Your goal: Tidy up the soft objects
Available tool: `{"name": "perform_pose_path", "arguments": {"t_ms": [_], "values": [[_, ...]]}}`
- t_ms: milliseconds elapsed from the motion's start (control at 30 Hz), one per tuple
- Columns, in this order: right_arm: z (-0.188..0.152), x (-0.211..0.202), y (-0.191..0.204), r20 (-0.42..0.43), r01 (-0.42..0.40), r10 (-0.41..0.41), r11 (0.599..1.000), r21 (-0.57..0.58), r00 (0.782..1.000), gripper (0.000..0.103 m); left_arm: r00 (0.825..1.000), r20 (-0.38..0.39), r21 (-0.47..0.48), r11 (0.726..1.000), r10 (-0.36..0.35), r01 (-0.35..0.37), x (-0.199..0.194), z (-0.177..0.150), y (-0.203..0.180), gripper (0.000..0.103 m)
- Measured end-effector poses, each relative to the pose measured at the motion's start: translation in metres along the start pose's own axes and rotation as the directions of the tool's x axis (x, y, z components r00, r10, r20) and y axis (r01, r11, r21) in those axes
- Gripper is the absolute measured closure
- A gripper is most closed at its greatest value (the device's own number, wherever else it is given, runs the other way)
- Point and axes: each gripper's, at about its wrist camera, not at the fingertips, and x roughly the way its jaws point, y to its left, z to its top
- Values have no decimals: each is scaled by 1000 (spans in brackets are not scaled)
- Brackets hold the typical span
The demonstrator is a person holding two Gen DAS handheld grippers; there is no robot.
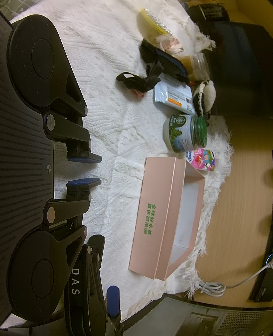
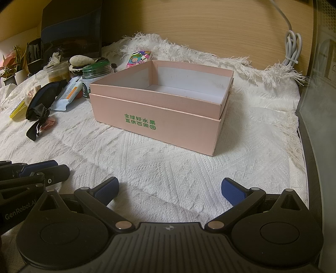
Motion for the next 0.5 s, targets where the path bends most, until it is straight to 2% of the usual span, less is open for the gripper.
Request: {"name": "perform_pose_path", "arguments": {"t_ms": [500], "values": [[0,0,0,0,0,0,1000,0,1000,0,1000,0,-1,1000,0,0,0,0,1,83]]}}
